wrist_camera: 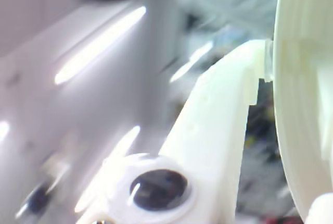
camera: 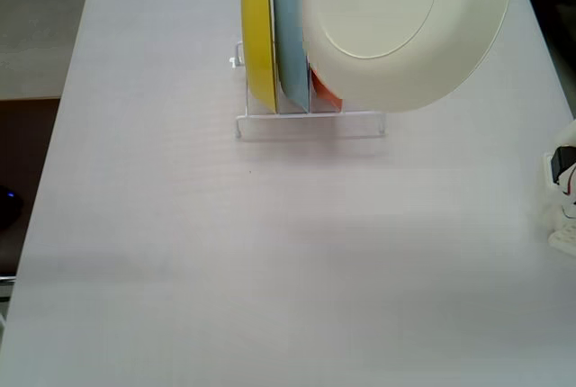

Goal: Could you take three plates?

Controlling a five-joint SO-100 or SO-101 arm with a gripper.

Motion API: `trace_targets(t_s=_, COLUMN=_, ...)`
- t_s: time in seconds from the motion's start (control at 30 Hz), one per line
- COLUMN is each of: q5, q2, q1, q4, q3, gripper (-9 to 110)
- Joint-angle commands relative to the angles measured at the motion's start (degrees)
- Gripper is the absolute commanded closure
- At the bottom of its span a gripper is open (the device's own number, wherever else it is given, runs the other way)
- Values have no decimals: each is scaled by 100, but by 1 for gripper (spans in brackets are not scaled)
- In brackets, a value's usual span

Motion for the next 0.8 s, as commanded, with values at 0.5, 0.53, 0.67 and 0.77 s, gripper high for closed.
trace_targets(t_s=0.5, q5=-105, q2=-378, q1=-844, q4=-2760, q3=1354, gripper=102)
trace_targets(t_s=0.53, q5=-114, q2=-378, q1=-861, q4=-2786, q3=1354, gripper=102)
trace_targets(t_s=0.67, q5=-158, q2=-422, q1=-905, q4=-2865, q3=1354, gripper=102)
trace_targets(t_s=0.77, q5=-176, q2=-448, q1=-940, q4=-2900, q3=1354, gripper=102)
